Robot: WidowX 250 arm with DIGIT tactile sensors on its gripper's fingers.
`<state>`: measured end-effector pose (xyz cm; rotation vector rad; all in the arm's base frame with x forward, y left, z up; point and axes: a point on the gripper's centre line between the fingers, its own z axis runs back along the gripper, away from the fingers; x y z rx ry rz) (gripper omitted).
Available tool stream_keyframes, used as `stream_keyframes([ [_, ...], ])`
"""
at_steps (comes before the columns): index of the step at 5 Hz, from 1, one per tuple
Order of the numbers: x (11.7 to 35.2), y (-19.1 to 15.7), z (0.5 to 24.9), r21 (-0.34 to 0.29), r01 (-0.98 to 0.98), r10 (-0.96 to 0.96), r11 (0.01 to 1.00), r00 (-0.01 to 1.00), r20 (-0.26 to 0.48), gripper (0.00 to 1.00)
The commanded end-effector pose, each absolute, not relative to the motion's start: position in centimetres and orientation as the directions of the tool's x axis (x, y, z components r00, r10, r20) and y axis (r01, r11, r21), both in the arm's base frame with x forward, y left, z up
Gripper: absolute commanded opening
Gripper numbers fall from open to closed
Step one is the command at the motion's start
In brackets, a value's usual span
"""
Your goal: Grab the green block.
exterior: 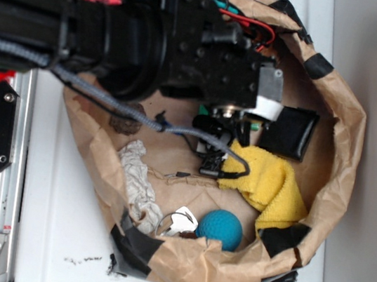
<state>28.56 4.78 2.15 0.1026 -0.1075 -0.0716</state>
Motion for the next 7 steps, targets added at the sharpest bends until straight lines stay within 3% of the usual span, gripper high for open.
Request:
stream_keyframes([
  [1, 29.4, 5.8, 2.7, 0.108, 0.037, -0.051, 0.993, 0.99, 0.13, 0.83],
  [2, 29.6, 5.8, 2.9, 0.112, 0.03, -0.046, 0.993, 0.989, 0.142, 0.0],
  [3, 29.5, 5.9, 3.4, 0.11, 0.033, -0.048, 0.993, 0.989, 0.142, 0.0],
  [5, 27.0, 4.2, 13.0, 0.086, 0.048, -0.057, 0.995, 0.993, 0.105, 0.0],
  [6, 25.7, 3.5, 18.0, 0.062, 0.026, -0.034, 0.998, 0.99, 0.135, 0.0],
  [7, 25.7, 3.5, 20.1, 0.046, 0.042, -0.048, 0.998, 0.991, 0.125, 0.0],
])
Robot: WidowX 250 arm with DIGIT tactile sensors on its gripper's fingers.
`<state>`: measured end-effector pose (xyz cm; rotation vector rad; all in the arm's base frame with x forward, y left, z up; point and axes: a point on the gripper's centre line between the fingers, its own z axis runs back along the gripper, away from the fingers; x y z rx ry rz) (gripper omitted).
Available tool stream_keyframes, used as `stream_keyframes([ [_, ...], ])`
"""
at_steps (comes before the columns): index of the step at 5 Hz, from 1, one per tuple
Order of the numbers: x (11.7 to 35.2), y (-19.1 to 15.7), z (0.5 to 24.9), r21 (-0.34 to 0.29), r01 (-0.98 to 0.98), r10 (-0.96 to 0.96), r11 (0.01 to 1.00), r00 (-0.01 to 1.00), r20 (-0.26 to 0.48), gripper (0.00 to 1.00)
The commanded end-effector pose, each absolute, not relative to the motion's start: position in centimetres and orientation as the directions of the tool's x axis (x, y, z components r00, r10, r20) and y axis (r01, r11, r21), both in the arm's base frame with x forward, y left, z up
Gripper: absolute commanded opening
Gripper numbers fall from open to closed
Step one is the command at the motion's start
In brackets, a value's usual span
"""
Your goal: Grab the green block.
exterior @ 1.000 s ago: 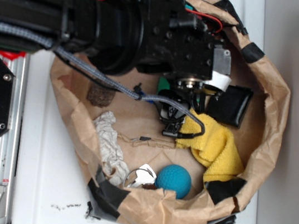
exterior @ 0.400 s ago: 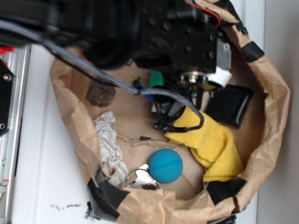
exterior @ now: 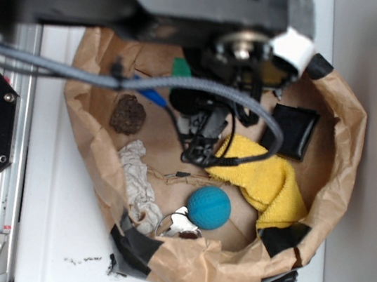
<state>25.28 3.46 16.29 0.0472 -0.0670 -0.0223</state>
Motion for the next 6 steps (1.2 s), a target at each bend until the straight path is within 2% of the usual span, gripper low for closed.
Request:
stream_keyframes([
  [1, 25.79, 3.47, 19.91, 0.049, 0.053, -0.058, 0.997, 0.992, 0.115, 0.0],
  [5, 26.01, 3.24, 19.4, 0.049, 0.07, -0.076, 0.996, 0.99, 0.116, 0.0],
  [6, 26.09, 3.4, 19.14, 0.031, 0.068, -0.071, 0.997, 0.991, 0.113, 0.0],
])
